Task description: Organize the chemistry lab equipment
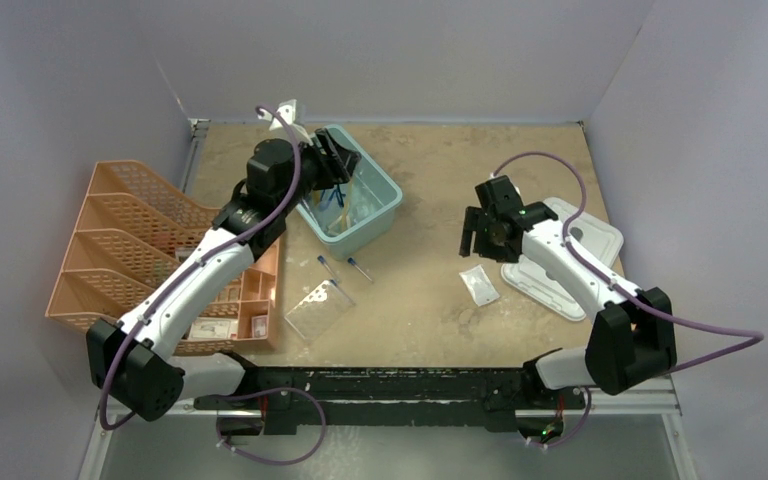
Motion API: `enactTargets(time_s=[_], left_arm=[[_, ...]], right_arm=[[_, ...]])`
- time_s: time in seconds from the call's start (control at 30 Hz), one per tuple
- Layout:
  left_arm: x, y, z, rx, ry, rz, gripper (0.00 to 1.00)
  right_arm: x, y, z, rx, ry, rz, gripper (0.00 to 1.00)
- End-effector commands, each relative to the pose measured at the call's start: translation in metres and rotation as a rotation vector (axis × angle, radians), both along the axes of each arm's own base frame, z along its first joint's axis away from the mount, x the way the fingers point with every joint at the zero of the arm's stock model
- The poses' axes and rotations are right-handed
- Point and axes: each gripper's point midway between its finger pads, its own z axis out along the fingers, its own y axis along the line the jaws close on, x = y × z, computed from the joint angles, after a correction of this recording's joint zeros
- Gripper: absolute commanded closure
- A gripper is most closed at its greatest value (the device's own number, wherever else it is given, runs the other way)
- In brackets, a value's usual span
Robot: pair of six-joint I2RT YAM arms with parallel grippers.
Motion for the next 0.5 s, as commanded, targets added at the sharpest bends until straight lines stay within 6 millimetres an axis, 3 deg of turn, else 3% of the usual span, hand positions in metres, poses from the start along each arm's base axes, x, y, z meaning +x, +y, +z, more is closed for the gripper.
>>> enactTargets(time_s=[0.0,0.2,0.3,0.47], left_arm=[[0.002,-0.016,0.021,-0.013,-0.076,-0.027,0.45],[0.001,-0.021,0.018,-0.011,-0.060,-0.033,0.45],[0.000,-0.020,0.016,-0.009,-0.048,-0.030,0.45],[-0.004,-0.016,0.014,-0.012,-0.038,-0.014,0.45]], right_arm=[[-0.039,-0.011,-0.024,0.066,0.129,-0.100,0.24],[-0.077,-0.029,-0.065,0.043,0.333,-0.161,0.26],[-0.079,-0.031,-0.075,0.051,0.348,-0.177,0.28],[-0.063,-0.035,-0.090,0.057,0.328,-0.207,0.32]])
